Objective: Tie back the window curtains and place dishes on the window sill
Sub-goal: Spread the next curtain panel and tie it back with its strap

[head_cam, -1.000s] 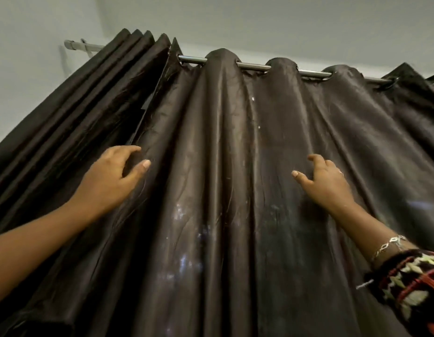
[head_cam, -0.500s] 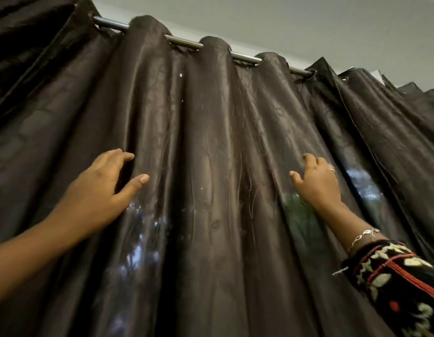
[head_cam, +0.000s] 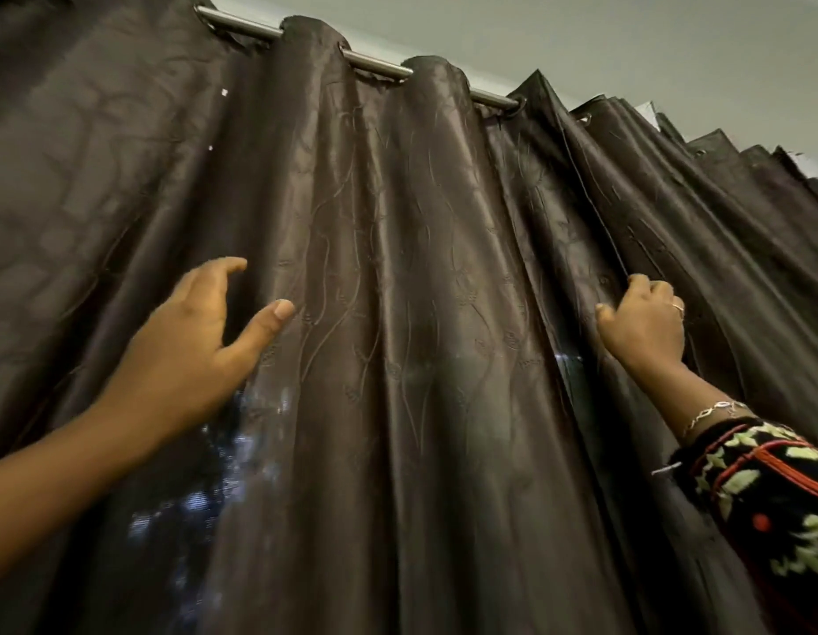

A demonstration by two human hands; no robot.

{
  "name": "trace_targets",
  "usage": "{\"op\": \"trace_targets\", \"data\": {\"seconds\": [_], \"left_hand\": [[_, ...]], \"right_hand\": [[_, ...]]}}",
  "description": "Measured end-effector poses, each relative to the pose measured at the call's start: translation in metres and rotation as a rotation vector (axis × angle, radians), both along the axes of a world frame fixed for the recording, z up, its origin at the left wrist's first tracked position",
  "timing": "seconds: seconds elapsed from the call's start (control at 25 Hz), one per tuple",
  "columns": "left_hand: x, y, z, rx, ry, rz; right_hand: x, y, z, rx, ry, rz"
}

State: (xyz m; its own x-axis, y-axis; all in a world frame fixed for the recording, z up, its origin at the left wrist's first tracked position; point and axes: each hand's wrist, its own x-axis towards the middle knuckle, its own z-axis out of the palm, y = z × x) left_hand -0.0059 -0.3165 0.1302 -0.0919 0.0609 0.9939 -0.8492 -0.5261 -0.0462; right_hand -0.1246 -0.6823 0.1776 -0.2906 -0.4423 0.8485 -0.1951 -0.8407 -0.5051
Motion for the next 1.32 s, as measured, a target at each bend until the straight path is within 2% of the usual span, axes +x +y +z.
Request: {"op": "trace_targets", "data": {"seconds": [0.16, 0.24, 0.48, 0.68, 0.84, 0.96, 1.12, 1.32], "left_hand": [[-0.012, -0.034, 0.002, 0.02, 0.061, -0.022], [-0.012, -0.042, 0.006, -0.029, 0.065, 0.028], [-0.005, -0.036, 0.01, -0.082, 0.136, 0.15], [-0.003, -0.017, 0.004, -0.076, 0.145, 0.178], [-0.006, -0.004, 0.0, -0.067, 0.148, 0.157], [-0.011, -0.001, -0.007, -0.069, 0.133, 0.146], [-0.021, -0.008, -0.015, -0.098, 0.16, 0.161], [-0.027, -0.022, -0.014, -0.169, 0.236, 0.482]], "right_hand": [[-0.009, -0.039, 0.007, 0.123, 0.095, 0.138], [-0.009, -0.042, 0.011, 0.105, 0.108, 0.157], [0.024, 0.018, 0.017, -0.22, 0.102, 0.101], [0.055, 0.119, 0.026, -0.459, 0.187, 0.296], [0.071, 0.183, 0.03, -0.548, 0.197, 0.463], [0.073, 0.185, 0.024, -0.513, 0.157, 0.464], [0.062, 0.142, 0.012, -0.302, 0.064, 0.478], [0.048, 0.099, 0.002, -0.247, 0.088, 0.463]]}}
